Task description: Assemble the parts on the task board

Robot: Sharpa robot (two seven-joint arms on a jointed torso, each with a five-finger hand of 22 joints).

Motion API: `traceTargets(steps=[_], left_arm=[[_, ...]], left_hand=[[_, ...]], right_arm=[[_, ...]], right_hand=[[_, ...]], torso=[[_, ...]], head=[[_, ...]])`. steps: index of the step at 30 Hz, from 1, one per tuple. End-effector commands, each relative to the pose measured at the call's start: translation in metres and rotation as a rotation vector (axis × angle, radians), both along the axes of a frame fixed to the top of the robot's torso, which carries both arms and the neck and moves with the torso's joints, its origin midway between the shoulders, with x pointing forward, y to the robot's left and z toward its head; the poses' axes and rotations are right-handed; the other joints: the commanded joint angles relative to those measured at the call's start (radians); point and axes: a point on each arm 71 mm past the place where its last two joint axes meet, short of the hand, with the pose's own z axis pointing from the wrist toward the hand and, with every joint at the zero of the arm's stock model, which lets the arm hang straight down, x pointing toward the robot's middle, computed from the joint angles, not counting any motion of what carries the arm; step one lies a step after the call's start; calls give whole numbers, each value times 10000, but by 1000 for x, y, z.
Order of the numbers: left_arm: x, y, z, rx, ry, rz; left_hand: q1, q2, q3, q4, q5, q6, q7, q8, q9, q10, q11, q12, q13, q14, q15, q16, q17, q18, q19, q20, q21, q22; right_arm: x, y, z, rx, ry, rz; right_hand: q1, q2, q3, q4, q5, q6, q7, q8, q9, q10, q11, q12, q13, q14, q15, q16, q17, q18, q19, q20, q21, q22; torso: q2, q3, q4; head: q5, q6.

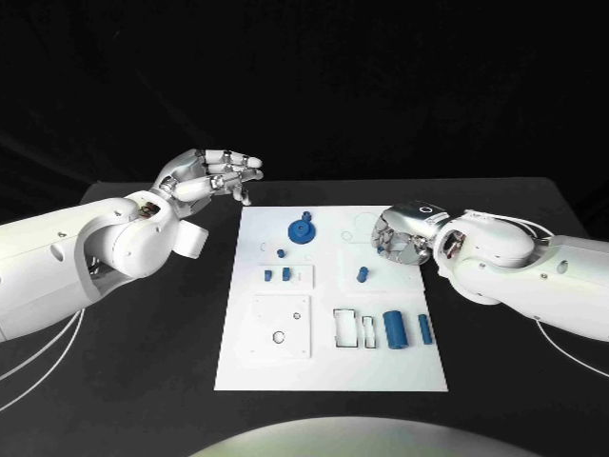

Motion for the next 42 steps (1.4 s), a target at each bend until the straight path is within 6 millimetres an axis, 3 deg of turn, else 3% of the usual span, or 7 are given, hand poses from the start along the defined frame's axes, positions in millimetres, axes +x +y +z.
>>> traceTargets(steps=[1,8,21,42], left_arm=[[-1,-2,1,-105,26,-196],[-1,-3,0,-27,60,-248],[-2,-4,0,49,131,-375],[-1,-6,-1,107,186,-492]], left_hand=[[36,58,-14,-71,12,-13,44,-53,-12,-61,10,29,9,21,-12,-49,-21,144,56,8,-57,-14],[58,60,-36,-115,16,-78,75,-88,-30,-148,40,27,5,13,8,-87,-49,141,55,18,-67,-24],[68,64,-74,-162,25,-175,127,-127,-54,-298,91,24,-1,-11,44,-138,-87,137,34,42,-85,-37],[66,77,-126,-210,37,-301,202,-135,-70,-490,159,43,-7,-41,97,-179,-124,135,4,80,-103,-51]], right_arm=[[-5,1,-13,-699,540,4],[-6,4,-13,-903,241,-81],[-9,2,-6,-625,-424,-212],[-17,1,17,516,-1174,-215]], right_hand=[[-121,52,168,-100,15,106,-20,77,69,147,-31,86,43,653,-119,67,397,-83,-38,-53,96,58],[-208,276,875,-733,36,201,-64,298,366,425,-106,121,167,654,-200,145,417,-106,-21,-144,307,319],[-927,240,1792,-1484,6,110,-84,524,806,618,-136,38,335,646,-223,218,389,-124,-58,-174,529,639],[-1156,217,1949,-1669,-7,104,-99,600,941,683,-152,25,393,652,-232,260,418,-136,-45,-177,611,752]], torso=[[-5,-4,-5],[-6,-7,-2],[-11,-5,-7],[-5,-9,-1]], head=[[-14,-13],[-38,-39],[-45,-37],[-55,1]])
